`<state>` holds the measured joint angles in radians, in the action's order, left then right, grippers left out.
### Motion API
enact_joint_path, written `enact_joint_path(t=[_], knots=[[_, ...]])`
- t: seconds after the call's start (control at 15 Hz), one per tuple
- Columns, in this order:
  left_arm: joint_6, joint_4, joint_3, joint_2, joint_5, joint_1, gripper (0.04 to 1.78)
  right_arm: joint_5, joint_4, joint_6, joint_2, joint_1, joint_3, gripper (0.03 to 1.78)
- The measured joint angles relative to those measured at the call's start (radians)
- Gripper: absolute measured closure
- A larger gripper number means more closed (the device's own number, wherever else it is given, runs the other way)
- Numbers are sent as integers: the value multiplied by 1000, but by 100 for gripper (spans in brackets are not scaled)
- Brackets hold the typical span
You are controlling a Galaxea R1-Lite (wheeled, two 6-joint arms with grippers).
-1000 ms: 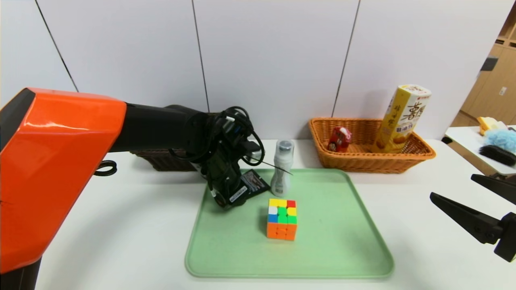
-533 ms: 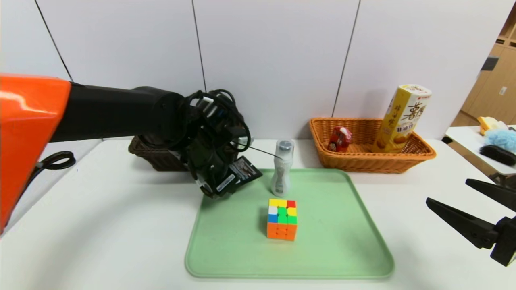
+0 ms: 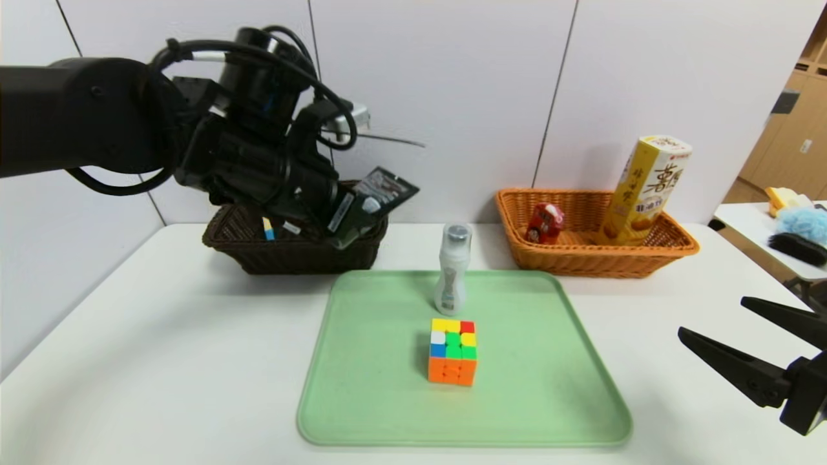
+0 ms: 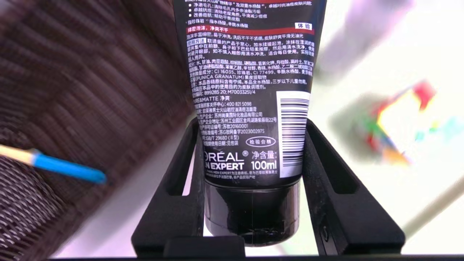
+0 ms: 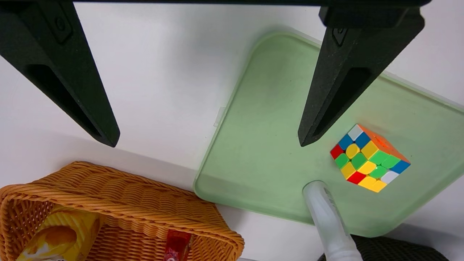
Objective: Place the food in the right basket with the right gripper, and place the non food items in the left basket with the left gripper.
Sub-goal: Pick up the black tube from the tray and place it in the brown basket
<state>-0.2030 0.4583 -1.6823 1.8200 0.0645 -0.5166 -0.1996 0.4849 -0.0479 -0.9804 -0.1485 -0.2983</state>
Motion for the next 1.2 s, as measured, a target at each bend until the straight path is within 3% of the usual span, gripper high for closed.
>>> enact_joint_path(t=[0.2,0.6,0.87,1.2], knots=[[60,-141,7,-28,2,82,104,0,-1,0,1,0,3,11],[79,-176,32,-7,4,241,104,0,0,-6,1,0,-4,11],[80,-312,100,36,3,302,104,0,-2,-9,1,0,-4,11],[106,-372,114,116,1,339,106,1,-3,-10,1,0,-4,11]])
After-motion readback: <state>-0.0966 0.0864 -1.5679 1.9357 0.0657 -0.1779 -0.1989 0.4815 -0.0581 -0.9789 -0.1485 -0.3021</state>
